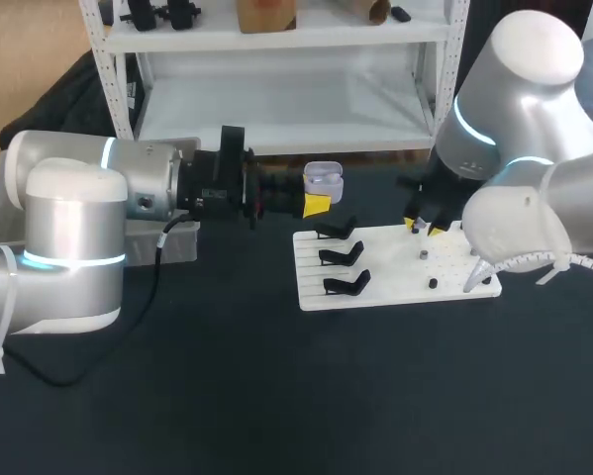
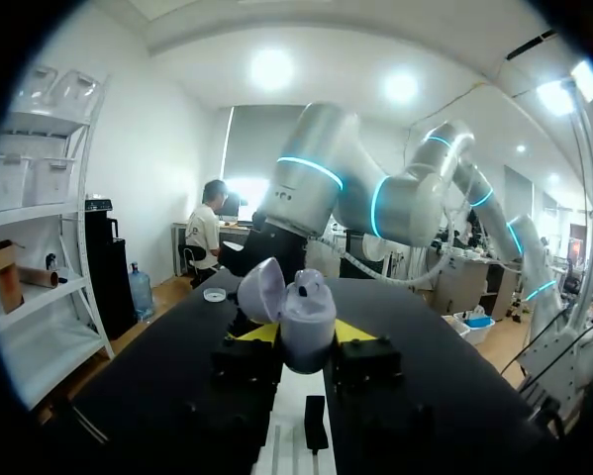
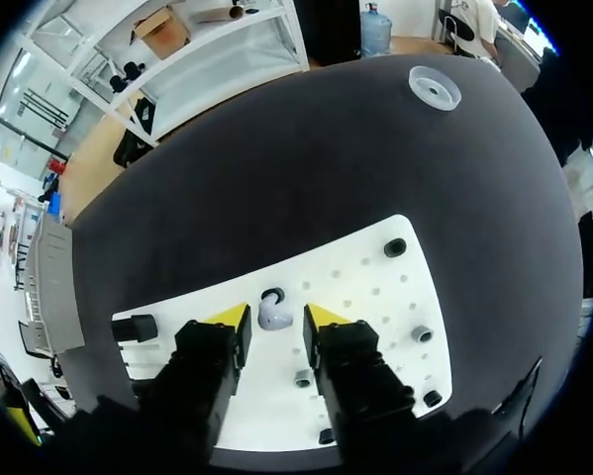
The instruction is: Pick up each earbud case from the left stands, insert the matching earbuds, close the lid, and place the case in the box.
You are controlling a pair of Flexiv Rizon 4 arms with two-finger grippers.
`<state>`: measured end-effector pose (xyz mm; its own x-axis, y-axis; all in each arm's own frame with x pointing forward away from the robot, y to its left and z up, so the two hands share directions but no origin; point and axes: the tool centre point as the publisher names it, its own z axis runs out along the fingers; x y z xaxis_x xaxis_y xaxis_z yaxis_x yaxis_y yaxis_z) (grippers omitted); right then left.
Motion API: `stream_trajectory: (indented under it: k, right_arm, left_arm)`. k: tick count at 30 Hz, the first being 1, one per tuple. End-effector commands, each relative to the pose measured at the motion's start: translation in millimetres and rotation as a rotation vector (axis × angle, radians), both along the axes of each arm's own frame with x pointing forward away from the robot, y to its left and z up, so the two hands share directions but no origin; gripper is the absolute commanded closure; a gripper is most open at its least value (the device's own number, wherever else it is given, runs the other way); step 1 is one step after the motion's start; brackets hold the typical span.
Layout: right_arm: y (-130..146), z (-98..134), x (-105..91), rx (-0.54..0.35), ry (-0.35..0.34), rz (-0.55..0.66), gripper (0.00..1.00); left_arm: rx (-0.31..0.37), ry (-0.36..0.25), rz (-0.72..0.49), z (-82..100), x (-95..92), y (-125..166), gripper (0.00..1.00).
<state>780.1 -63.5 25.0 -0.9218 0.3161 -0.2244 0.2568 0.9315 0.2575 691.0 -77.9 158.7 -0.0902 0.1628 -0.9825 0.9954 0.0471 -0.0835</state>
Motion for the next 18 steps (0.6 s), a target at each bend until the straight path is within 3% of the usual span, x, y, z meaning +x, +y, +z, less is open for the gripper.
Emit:
stream_trajectory:
  k: [1,10,13,16,18]
  right_arm:
    - [0.6,-3.0,-0.4,-0.002,0.004,-0.002,0.72]
    - [0.3,-3.5,1.4,-0.006,0.006,-0.002,0.82]
    - [1.5,-4.2,2.8,-0.007,0.010,-0.001,1.00]
    - [4.1,-3.9,2.5,-0.007,0.012,0.009,1.00]
    - [4.9,-3.8,1.9,-0.011,0.014,0.014,0.71]
  left_arm:
    - [-0.001,-0.001,-0.001,-0.4,0.4,0.3,1.00]
    - [-0.001,-0.001,-0.001,-0.4,0.4,0.3,1.00]
    - [-0.001,-0.001,-0.001,-0.4,0.4,0.3,1.00]
    - [-0.001,-0.001,-0.001,-0.4,0.4,0.3,1.00]
    - [-0.001,-0.001,-0.001,-0.4,0.4,0.3,1.00]
